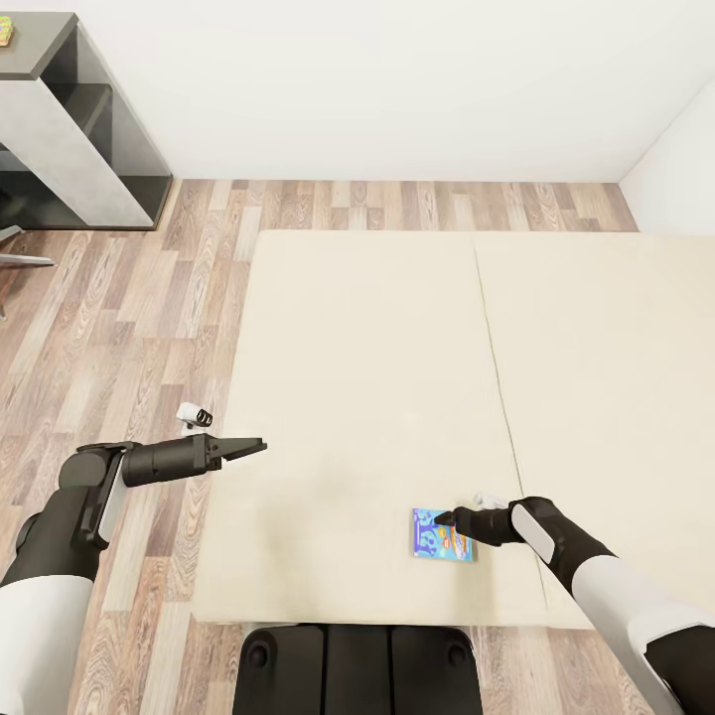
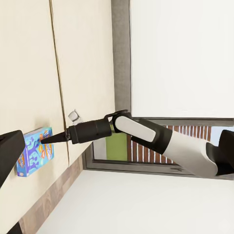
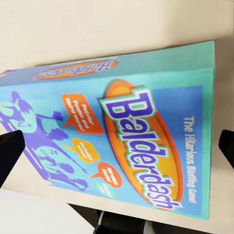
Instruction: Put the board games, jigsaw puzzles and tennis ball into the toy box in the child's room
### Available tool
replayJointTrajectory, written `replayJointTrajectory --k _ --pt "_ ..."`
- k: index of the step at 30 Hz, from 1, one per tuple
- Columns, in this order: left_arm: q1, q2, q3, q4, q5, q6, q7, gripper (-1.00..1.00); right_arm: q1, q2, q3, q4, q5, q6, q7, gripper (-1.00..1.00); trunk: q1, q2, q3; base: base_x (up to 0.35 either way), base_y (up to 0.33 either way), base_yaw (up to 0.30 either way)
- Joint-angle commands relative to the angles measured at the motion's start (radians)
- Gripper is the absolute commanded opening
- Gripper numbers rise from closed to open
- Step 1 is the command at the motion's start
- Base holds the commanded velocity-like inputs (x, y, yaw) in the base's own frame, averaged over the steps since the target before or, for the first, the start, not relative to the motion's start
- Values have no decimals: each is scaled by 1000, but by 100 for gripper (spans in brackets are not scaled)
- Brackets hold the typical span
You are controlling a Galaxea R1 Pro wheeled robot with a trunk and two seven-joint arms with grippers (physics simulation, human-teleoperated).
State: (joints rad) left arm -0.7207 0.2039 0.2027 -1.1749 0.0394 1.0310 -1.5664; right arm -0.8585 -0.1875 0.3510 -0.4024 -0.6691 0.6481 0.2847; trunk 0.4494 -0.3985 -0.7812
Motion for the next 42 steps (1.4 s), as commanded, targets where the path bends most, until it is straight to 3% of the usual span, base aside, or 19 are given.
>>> replayJointTrajectory --k 1,29,42 --pt "0 0 0 0 -1 11 -4 100 0 -1 4 -1 2 2 4 100 1 -2 -1 0 0 0" --pt "1 0 0 0 -1 11 -4 100 0 -1 3 0 2 1 4 100 1 -2 -1 0 0 0" --pt "1 0 0 0 -1 11 -4 100 0 -1 5 0 2 1 4 100 1 -2 -1 0 103 0"
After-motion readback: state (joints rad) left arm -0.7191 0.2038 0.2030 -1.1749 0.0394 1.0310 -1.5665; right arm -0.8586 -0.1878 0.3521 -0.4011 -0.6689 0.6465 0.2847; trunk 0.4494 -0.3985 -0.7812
